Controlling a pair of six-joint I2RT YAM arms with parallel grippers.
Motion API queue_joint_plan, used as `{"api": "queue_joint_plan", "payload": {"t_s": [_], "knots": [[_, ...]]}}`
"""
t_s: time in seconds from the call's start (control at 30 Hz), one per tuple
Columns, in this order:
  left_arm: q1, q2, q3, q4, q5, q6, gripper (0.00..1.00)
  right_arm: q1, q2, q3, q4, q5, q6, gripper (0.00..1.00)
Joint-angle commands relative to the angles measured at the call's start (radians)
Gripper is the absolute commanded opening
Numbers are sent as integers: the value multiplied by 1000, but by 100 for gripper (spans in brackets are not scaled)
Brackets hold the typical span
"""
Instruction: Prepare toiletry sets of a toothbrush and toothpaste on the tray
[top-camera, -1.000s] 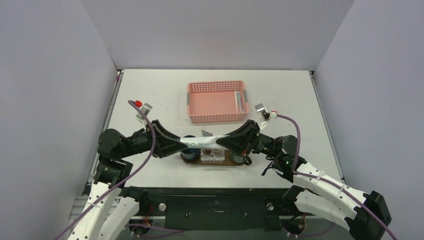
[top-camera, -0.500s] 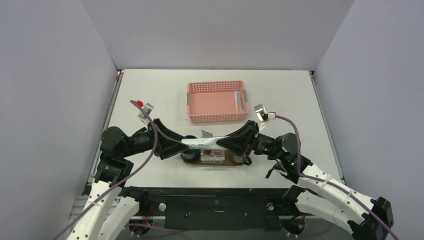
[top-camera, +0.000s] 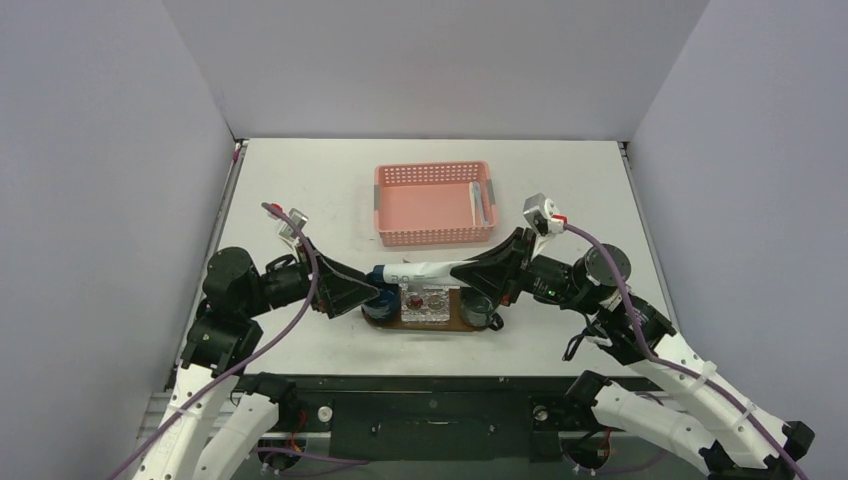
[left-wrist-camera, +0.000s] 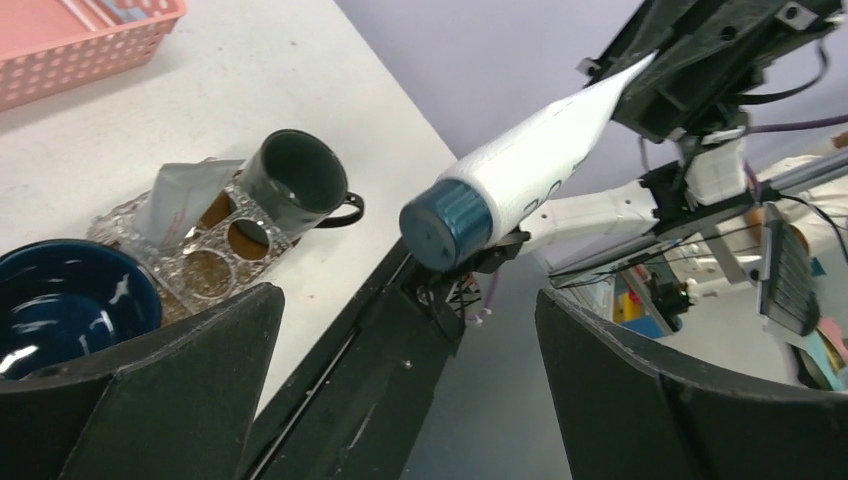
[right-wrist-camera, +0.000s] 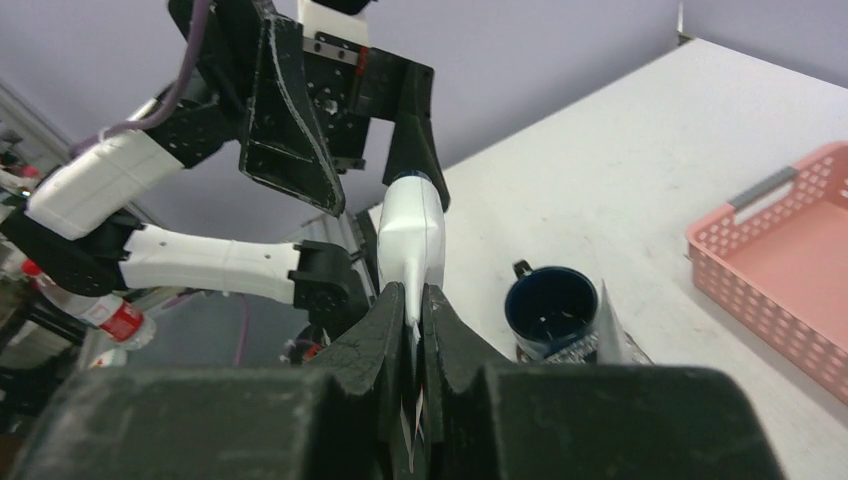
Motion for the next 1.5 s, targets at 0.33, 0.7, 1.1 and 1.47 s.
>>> {"api": "queue_joint_plan", "payload": {"t_s": [0.33, 0.7, 1.1, 1.47], "knots": [[-2, -2, 60, -251, -223, 236, 96, 5, 73, 323, -652, 372, -304, 0], [-17, -4, 35, -361, -464, 325, 96, 66, 276, 501, -877, 631, -346, 0], [-37, -20, -14, -353, -566, 330, 96, 147, 489, 689, -1015, 695, -375, 0], [-52, -27, -26, -347, -580, 324, 96, 174, 639, 829, -1083, 672, -386, 0]]}}
